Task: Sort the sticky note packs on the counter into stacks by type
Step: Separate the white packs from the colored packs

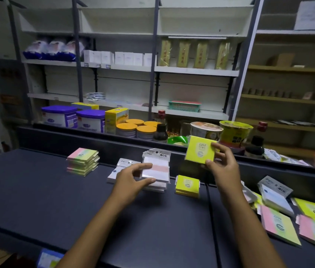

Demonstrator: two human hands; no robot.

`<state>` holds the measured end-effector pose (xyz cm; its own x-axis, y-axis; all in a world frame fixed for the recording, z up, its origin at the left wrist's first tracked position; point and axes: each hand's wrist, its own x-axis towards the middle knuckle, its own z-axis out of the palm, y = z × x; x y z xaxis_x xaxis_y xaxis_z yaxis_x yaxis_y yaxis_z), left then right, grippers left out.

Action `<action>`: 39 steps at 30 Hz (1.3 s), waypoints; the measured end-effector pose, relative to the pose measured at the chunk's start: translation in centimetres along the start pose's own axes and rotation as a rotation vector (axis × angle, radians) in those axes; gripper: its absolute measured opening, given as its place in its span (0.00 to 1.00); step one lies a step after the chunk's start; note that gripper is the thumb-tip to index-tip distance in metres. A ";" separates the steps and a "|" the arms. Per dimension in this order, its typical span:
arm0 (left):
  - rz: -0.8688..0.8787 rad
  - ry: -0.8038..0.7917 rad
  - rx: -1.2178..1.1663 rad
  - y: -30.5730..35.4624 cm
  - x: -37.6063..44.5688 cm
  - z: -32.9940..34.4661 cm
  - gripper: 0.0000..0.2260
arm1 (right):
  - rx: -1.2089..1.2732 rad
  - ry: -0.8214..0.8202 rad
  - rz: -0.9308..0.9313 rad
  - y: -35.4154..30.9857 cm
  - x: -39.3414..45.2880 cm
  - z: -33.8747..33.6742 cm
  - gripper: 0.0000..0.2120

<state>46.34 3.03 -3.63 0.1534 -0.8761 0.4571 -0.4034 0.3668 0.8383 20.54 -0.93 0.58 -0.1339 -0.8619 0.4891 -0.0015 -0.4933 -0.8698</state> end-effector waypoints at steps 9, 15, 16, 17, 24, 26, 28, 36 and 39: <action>-0.039 -0.101 0.097 -4.2 3.9 1.4 0.17 | 0.010 0.054 0.044 2.9 1.7 1.9 0.22; -0.043 -0.165 0.250 -4.8 4.2 1.3 0.17 | 0.004 0.041 0.040 3.4 1.0 1.8 0.22; -0.042 -0.181 0.270 -4.8 4.1 1.3 0.17 | 0.000 0.034 0.041 3.5 0.9 1.8 0.22; -0.037 -0.197 0.290 -4.9 4.0 1.3 0.17 | -0.006 0.029 0.041 3.5 0.8 1.8 0.22; 0.064 -0.248 0.623 -4.9 3.7 1.7 0.15 | -0.057 0.024 0.065 3.7 0.4 1.5 0.21; 0.094 -0.261 0.709 -4.6 3.9 1.7 0.16 | -0.082 0.025 0.069 3.7 0.3 1.3 0.21; 0.120 -0.274 0.752 -3.9 4.3 1.7 0.17 | -0.110 0.023 0.077 3.9 0.4 1.0 0.22; 0.261 -0.167 0.916 -2.4 6.4 3.0 0.17 | -0.224 -0.013 0.133 4.8 1.2 -0.3 0.20; 0.263 -0.162 0.884 -3.1 6.2 3.3 0.17 | -0.240 -0.061 0.167 4.9 1.5 -0.6 0.19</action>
<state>45.54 -4.54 -4.38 -0.1414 -0.8559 0.4974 -0.9569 0.2470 0.1530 19.74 -4.59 -2.98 -0.0920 -0.9379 0.3346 -0.2200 -0.3086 -0.9254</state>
